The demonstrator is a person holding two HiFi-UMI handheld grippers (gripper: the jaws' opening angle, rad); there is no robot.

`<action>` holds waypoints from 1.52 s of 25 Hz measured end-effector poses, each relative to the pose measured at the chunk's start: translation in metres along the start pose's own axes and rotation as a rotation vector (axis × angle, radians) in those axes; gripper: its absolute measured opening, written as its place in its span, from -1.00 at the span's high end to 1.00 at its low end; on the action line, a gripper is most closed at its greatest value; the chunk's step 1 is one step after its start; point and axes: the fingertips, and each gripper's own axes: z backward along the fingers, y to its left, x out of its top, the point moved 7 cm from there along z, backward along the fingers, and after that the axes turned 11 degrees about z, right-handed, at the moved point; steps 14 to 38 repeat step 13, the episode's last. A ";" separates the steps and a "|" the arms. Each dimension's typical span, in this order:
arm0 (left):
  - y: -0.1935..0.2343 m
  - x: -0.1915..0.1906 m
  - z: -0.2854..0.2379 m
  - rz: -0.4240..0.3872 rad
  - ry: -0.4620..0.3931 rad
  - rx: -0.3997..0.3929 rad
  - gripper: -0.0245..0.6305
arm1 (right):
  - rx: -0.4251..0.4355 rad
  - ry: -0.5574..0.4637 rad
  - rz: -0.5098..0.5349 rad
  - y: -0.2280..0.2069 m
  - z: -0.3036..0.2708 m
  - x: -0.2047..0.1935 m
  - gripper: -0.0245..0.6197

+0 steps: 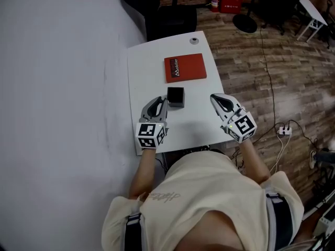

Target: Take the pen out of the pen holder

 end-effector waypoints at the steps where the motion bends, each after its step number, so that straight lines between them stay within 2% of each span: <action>1: 0.001 0.000 -0.001 0.001 0.001 -0.001 0.65 | -0.001 0.000 0.000 0.000 0.000 0.000 0.90; 38: 0.004 0.000 -0.008 0.011 -0.010 0.003 0.65 | -0.020 -0.006 -0.008 -0.006 -0.002 -0.004 0.90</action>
